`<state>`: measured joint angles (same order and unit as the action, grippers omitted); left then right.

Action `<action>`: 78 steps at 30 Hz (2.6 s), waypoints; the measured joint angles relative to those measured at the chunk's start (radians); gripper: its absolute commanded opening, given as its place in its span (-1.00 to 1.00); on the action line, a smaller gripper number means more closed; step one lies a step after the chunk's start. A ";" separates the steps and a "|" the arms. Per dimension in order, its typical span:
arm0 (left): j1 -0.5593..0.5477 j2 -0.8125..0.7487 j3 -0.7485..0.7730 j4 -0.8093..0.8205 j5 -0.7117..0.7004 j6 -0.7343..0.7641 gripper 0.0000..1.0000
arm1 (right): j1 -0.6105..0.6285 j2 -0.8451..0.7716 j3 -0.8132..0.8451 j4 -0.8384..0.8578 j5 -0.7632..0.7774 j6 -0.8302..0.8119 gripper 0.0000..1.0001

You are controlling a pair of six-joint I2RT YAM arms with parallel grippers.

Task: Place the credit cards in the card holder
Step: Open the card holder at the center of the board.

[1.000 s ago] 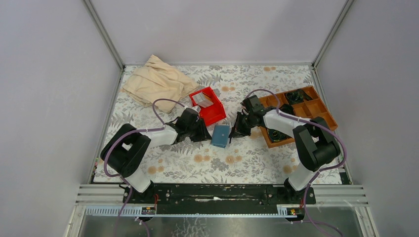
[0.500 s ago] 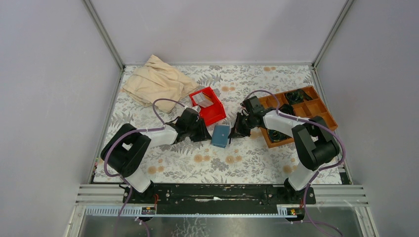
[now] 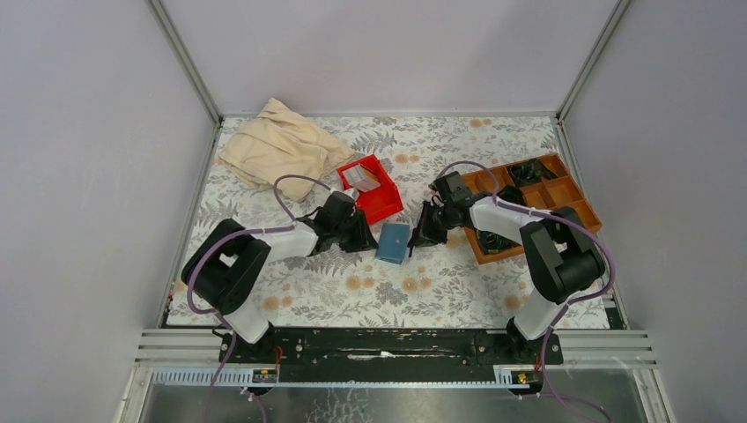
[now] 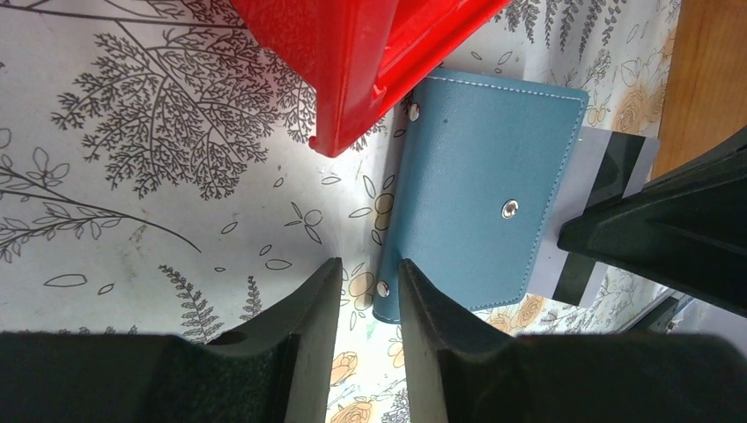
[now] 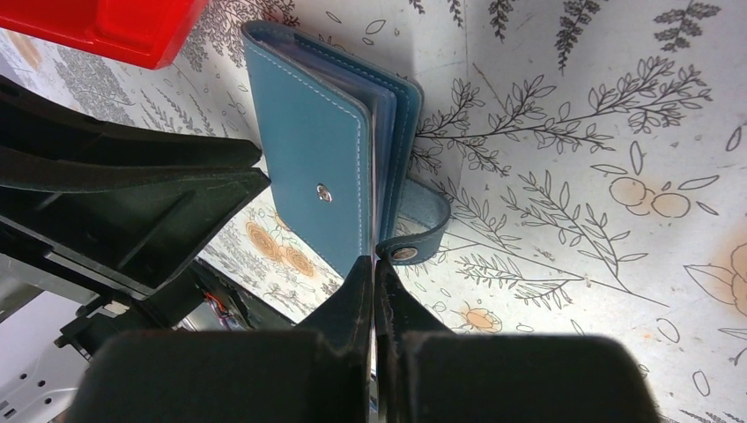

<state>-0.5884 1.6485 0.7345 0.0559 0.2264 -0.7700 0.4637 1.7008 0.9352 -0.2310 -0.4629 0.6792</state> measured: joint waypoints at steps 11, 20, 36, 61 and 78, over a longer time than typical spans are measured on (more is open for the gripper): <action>0.000 0.008 0.007 0.001 0.004 0.001 -0.26 | -0.001 0.000 0.000 -0.005 0.000 -0.009 -1.00; 0.000 0.013 0.012 0.001 0.006 0.002 -0.26 | -0.002 0.000 0.000 -0.010 0.000 -0.013 -1.00; 0.000 0.023 0.021 0.002 0.014 0.002 -0.27 | -0.006 0.000 0.000 -0.019 -0.003 -0.020 -1.00; 0.000 0.024 0.021 0.002 0.016 0.003 -0.28 | -0.013 0.000 -0.033 0.033 -0.037 -0.019 -1.00; 0.000 0.027 0.021 0.004 0.018 0.003 -0.28 | -0.015 -0.004 -0.033 0.021 -0.033 -0.034 -1.00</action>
<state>-0.5884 1.6760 0.7559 0.0597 0.2443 -0.7673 0.4484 1.6970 0.9024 -0.2096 -0.4957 0.6453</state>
